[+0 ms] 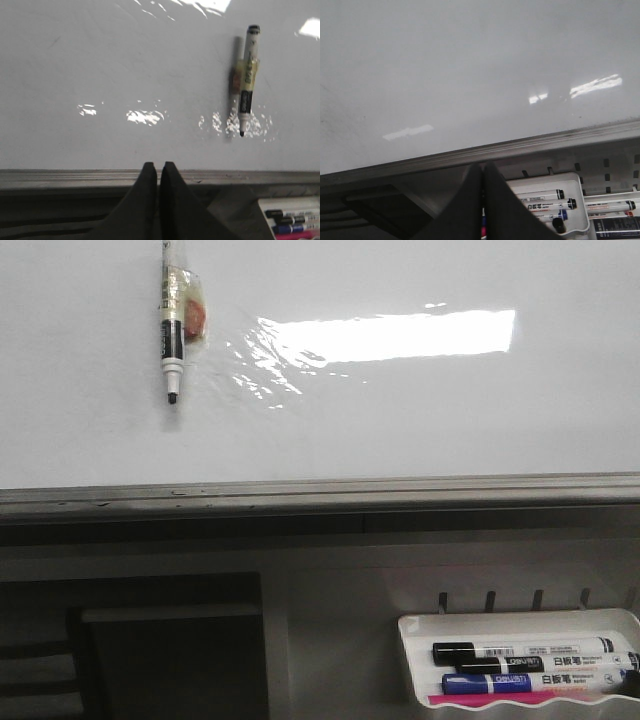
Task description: Write number 7 on whiteboard
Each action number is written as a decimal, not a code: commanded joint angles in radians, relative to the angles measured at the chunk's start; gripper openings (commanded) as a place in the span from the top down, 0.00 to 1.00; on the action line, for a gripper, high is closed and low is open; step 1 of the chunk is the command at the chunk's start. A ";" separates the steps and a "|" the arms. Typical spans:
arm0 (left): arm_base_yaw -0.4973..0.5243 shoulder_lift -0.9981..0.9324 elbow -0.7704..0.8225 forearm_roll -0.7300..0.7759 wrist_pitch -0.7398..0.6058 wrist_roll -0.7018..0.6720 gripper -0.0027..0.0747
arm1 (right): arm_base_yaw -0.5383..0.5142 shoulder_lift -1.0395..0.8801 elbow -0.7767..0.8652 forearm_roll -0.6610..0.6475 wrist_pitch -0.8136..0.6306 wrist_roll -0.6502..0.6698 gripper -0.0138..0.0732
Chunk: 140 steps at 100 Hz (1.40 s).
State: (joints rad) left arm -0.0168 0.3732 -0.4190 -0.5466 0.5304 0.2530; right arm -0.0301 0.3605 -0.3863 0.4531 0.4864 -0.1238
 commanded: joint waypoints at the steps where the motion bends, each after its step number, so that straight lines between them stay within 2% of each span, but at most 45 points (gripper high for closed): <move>1: 0.002 0.070 -0.086 -0.010 0.002 0.058 0.99 | -0.005 0.075 -0.090 -0.005 -0.033 -0.038 0.90; 9: 0.000 0.107 -0.114 -0.010 -0.005 0.060 0.99 | -0.005 0.126 -0.124 -0.005 -0.029 -0.042 0.89; 16: -0.011 0.132 -0.128 -0.012 -0.023 0.067 0.99 | -0.001 0.162 -0.145 -0.001 -0.027 -0.058 0.81; 23: -0.030 0.157 -0.137 -0.036 -0.046 0.085 0.97 | 0.016 0.194 -0.158 0.014 -0.025 -0.089 0.67; 26: -0.040 0.169 -0.138 -0.053 -0.059 0.104 0.93 | 0.023 0.204 -0.161 0.016 -0.025 -0.089 0.58; 31: -0.056 0.189 -0.138 -0.109 -0.086 0.139 0.85 | 0.035 0.221 -0.166 0.016 -0.022 -0.089 0.44; 34: -0.068 0.202 -0.138 -0.142 -0.099 0.158 0.77 | 0.044 0.231 -0.169 0.022 -0.022 -0.089 0.37; 38: -0.080 0.224 -0.138 -0.193 -0.114 0.176 0.67 | 0.050 0.237 -0.169 0.029 -0.028 -0.089 0.31; 48: -0.116 0.284 -0.138 -0.304 -0.135 0.229 0.35 | 0.056 0.238 -0.169 0.037 -0.032 -0.089 0.29; 55: -0.141 0.334 -0.138 -0.385 -0.152 0.283 0.26 | 0.056 0.236 -0.169 0.044 -0.039 -0.089 0.29; 71: -0.219 0.448 -0.142 -0.603 -0.223 0.487 0.32 | 0.056 0.236 -0.169 0.048 -0.045 -0.089 0.29; 81: -0.289 0.519 -0.168 -0.670 -0.276 0.588 0.35 | 0.056 0.236 -0.169 0.048 -0.048 -0.089 0.29; 114: -0.482 0.780 -0.284 -0.655 -0.496 0.606 0.35 | 0.056 0.236 -0.169 0.048 -0.050 -0.089 0.29; 140: -0.527 0.931 -0.366 -0.633 -0.548 0.606 0.35 | 0.056 0.236 -0.169 0.048 -0.054 -0.089 0.29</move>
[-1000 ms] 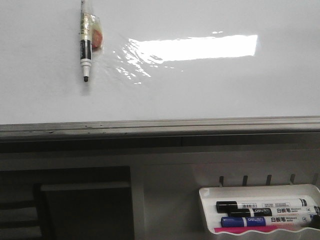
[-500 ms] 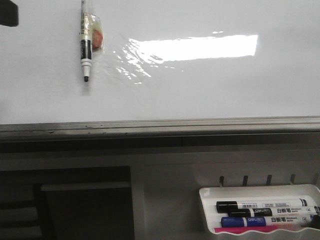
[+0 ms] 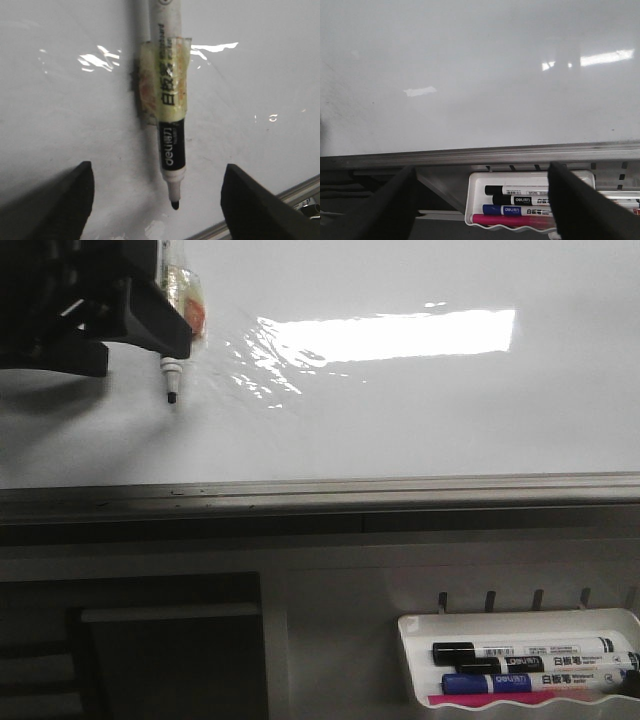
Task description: Write number 7 on whiteboard
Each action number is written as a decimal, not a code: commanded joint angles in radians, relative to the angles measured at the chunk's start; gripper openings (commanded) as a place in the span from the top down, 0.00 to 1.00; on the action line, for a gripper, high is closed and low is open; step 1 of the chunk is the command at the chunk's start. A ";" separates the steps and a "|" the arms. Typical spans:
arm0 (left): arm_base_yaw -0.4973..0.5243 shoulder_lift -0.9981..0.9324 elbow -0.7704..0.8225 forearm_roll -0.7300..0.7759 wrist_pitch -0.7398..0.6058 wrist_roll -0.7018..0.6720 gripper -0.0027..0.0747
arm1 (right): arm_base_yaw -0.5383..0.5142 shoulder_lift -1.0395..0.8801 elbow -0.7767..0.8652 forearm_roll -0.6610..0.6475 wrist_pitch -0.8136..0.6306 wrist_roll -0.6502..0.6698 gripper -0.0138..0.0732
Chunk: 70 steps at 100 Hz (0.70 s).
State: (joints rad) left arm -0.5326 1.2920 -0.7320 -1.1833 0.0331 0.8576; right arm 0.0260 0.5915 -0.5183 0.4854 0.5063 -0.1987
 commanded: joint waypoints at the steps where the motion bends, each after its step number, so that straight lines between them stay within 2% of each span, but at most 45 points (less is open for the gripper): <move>1: -0.012 0.019 -0.055 0.005 -0.055 0.002 0.35 | 0.000 0.006 -0.037 0.016 -0.073 -0.014 0.29; 24: -0.012 0.087 -0.101 0.020 -0.103 0.002 0.35 | 0.000 0.006 -0.037 0.016 -0.082 -0.016 0.29; 33: -0.012 0.104 -0.116 0.042 -0.105 0.002 0.41 | 0.000 0.006 -0.037 0.016 -0.083 -0.016 0.29; 38: -0.012 0.106 -0.117 0.051 -0.105 0.002 0.47 | 0.000 0.006 -0.037 0.016 -0.084 -0.016 0.29; 45: -0.012 0.106 -0.117 0.051 -0.085 0.002 0.63 | 0.000 0.006 -0.037 0.016 -0.084 -0.016 0.29; 57: -0.012 0.105 -0.117 0.098 -0.047 0.002 1.00 | 0.000 0.006 -0.037 0.016 -0.084 -0.016 0.29; 70: -0.012 0.095 -0.118 0.143 0.001 0.003 0.99 | 0.000 0.006 -0.037 0.016 -0.082 -0.016 0.29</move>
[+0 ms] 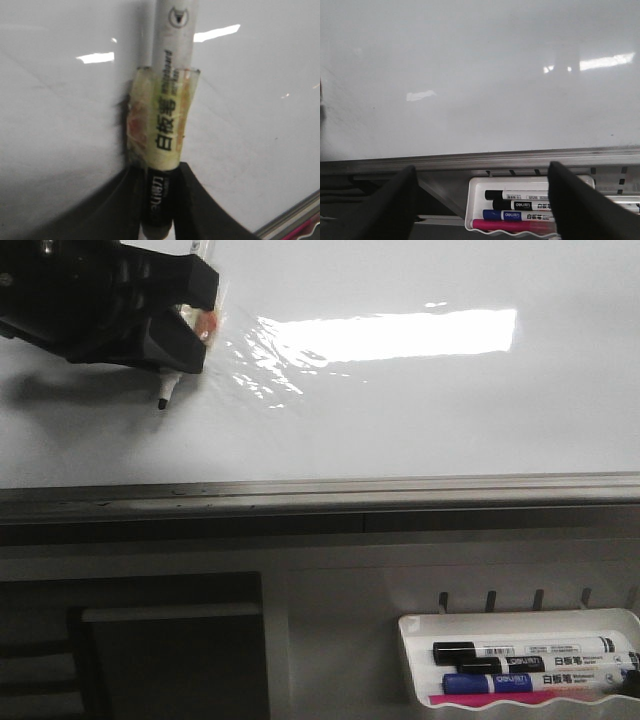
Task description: Write number 7 on whiteboard
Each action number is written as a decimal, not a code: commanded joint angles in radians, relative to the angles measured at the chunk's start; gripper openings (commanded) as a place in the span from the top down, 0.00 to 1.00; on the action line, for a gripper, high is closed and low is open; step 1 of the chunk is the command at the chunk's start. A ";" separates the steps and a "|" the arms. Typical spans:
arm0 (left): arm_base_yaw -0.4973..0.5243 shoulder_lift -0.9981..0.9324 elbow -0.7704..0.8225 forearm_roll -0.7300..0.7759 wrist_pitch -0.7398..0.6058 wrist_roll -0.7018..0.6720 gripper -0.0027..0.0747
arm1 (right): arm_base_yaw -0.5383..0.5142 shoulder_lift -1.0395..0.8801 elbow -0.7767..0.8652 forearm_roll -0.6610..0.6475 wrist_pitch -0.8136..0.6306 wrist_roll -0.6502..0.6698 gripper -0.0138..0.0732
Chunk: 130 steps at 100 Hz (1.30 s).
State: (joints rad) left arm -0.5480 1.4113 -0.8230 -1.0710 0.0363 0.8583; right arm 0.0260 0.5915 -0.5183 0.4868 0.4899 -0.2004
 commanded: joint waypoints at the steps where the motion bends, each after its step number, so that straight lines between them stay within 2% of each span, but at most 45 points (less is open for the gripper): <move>1: 0.004 -0.026 -0.027 0.033 0.003 0.003 0.99 | 0.000 0.006 -0.037 0.014 -0.066 -0.014 0.29; 18: -0.021 -0.087 -0.032 0.139 0.088 0.003 0.99 | 0.000 0.011 -0.037 0.057 -0.015 -0.063 0.29; 38: -0.097 -0.135 -0.061 0.275 0.247 0.003 0.99 | 0.000 0.105 -0.112 0.344 0.171 -0.369 0.29; 56: -0.200 -0.135 -0.083 0.358 0.306 0.003 0.99 | 0.000 0.238 -0.249 0.504 0.347 -0.505 0.29; 79: -0.328 -0.135 -0.083 0.443 0.289 0.003 0.99 | 0.000 0.432 -0.411 0.558 0.529 -0.545 0.29; 94: -0.360 -0.135 -0.083 0.458 0.261 0.003 0.99 | 0.005 0.538 -0.465 0.569 0.639 -0.553 0.29; 118: -0.360 -0.135 -0.083 0.467 0.261 0.003 0.99 | 0.125 0.613 -0.471 0.569 0.622 -0.589 0.30; 125: -0.360 -0.135 -0.083 0.474 0.261 0.003 0.99 | 0.149 0.620 -0.471 0.569 0.592 -0.594 0.35; 130: -0.360 -0.135 -0.083 0.474 0.261 0.003 0.99 | 0.156 0.620 -0.471 0.569 0.580 -0.596 0.43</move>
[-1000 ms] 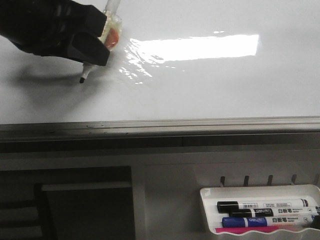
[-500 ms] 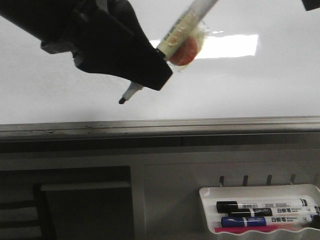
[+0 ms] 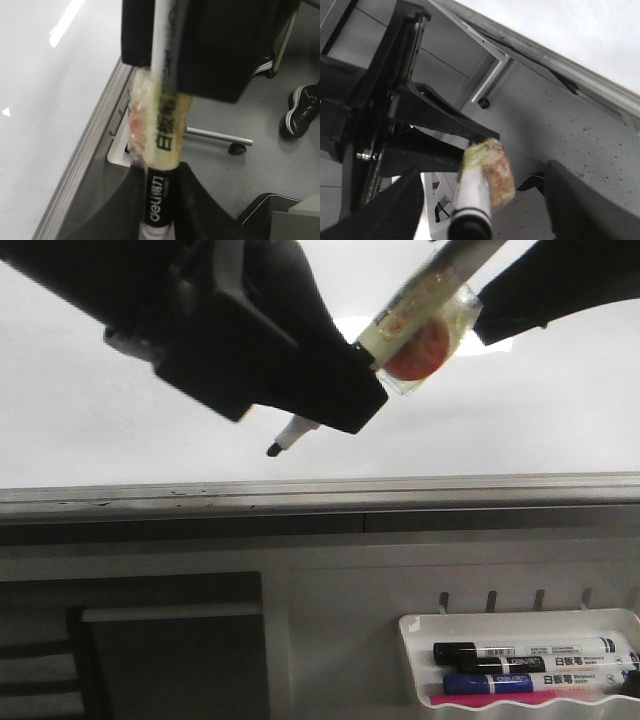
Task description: Write number 7 on whiteboard
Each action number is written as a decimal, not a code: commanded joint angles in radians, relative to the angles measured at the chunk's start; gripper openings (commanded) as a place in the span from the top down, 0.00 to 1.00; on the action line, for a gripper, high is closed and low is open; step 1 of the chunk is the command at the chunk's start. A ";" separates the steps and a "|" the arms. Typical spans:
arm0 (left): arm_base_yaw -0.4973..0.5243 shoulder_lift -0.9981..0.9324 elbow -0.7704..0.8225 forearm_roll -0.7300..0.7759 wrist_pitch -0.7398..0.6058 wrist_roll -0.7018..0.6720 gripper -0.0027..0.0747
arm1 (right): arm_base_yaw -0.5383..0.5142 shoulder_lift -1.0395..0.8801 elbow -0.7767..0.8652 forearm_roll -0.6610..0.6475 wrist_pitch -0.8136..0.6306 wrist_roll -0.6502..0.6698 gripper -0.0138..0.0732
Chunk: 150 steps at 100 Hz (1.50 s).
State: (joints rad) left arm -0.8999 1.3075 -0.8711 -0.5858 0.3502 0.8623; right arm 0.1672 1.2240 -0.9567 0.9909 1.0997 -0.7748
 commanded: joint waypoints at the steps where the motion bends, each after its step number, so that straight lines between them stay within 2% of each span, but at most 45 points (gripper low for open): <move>1: -0.008 -0.032 -0.035 -0.011 -0.053 -0.001 0.99 | 0.014 -0.013 -0.032 0.065 -0.030 -0.024 0.44; 9: -0.008 -0.032 -0.035 -0.008 -0.053 -0.001 0.99 | 0.016 -0.013 -0.032 0.065 -0.027 -0.049 0.58; 24: -0.008 -0.032 -0.035 -0.008 -0.075 -0.001 0.99 | 0.016 -0.013 -0.032 0.065 -0.010 -0.086 0.92; 36: -0.008 -0.032 -0.035 -0.013 -0.097 -0.001 0.96 | 0.016 -0.013 -0.032 0.065 -0.012 -0.087 0.92; 41: -0.008 -0.034 -0.035 -0.023 -0.105 -0.003 0.88 | 0.016 -0.013 -0.032 0.065 -0.017 -0.092 0.92; 45: -0.006 -0.036 -0.035 -0.040 -0.110 -0.003 0.78 | 0.016 -0.013 -0.032 0.062 -0.026 -0.092 0.92; 58: 0.033 -0.062 -0.036 -0.086 -0.124 -0.005 0.37 | 0.016 -0.015 -0.032 0.058 -0.047 -0.098 0.91; 65: 0.077 -0.086 -0.036 -0.130 -0.131 -0.005 0.26 | 0.016 -0.028 -0.032 0.042 -0.072 -0.098 0.91; 77: 0.183 -0.139 -0.036 -0.196 -0.129 -0.005 0.26 | 0.016 -0.092 0.001 0.032 -0.168 -0.114 0.91; 94: 0.364 -0.220 -0.013 -0.328 -0.122 -0.009 0.26 | 0.016 -0.237 0.104 0.052 -0.405 -0.139 0.91; 107: 0.468 -0.284 0.047 -0.381 -0.126 -0.009 0.26 | 0.016 -0.318 0.171 0.111 -0.533 -0.218 0.91; 127: 0.570 -0.395 0.167 -0.449 -0.205 -0.009 0.26 | 0.016 -0.307 0.182 0.327 -0.589 -0.419 0.91; 150: 0.588 -0.496 0.264 -0.470 -0.329 -0.009 0.26 | 0.016 -0.209 0.182 0.675 -0.612 -0.707 0.91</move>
State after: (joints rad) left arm -0.3187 0.8466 -0.6004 -1.0316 0.1014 0.8609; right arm 0.1816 0.9912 -0.7491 1.5009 0.5044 -1.3684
